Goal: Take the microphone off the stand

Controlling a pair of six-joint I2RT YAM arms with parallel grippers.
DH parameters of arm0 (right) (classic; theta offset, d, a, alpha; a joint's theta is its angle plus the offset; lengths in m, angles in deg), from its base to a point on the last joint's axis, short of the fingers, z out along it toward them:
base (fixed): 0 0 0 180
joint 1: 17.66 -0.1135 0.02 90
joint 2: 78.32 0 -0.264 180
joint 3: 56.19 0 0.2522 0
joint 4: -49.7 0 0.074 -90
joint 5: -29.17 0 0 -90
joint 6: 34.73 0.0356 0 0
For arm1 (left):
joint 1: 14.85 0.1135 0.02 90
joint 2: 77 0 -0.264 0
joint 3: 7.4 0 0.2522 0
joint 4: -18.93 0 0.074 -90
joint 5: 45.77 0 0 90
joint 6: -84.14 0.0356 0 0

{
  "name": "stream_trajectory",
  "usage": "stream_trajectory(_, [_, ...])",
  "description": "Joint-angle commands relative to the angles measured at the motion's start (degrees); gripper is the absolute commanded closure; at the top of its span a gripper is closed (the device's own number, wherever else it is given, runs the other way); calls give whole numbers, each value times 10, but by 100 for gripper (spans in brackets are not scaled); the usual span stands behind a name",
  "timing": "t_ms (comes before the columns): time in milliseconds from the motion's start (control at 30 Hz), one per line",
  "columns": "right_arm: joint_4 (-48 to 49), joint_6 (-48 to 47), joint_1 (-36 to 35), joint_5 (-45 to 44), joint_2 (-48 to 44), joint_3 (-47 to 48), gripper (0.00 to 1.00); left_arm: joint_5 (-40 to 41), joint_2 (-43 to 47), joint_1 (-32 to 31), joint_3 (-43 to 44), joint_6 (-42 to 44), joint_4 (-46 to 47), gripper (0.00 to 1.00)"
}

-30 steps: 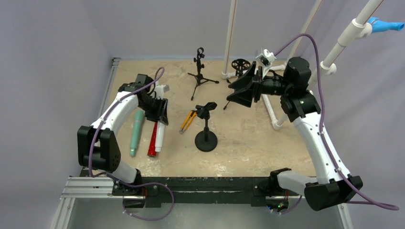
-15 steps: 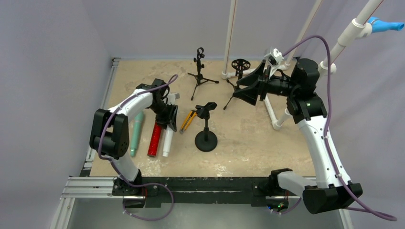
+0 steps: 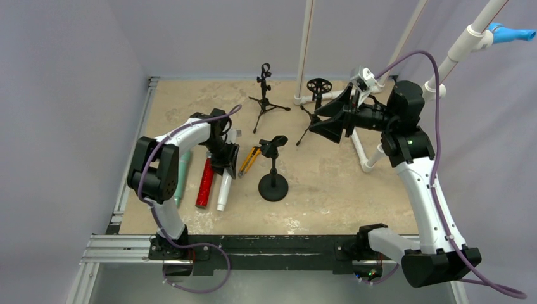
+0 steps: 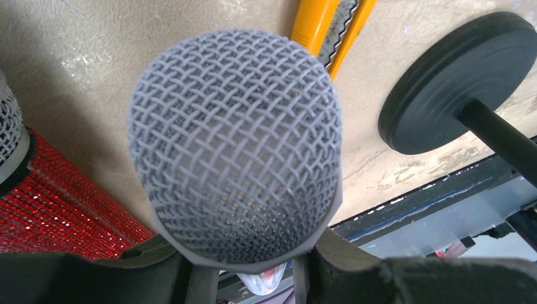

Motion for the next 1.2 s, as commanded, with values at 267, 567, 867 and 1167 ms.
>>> stream_trajectory(267, [-6, -19, 2, -4, -8, 6, 38, 3, -20, -3, -2, -17, 21, 93])
stream_trajectory(567, [-6, -15, 2, 2, -10, 9, 38, 4, -31, -14, -12, -16, 31, 89])
stream_trajectory(867, [-4, -17, 2, 4, -7, 4, 37, 5, -47, -14, -18, -16, 38, 84])
stream_trajectory(1167, [6, -11, 3, 9, 1, 4, 37, 11, -46, -14, -28, -17, 45, 75])
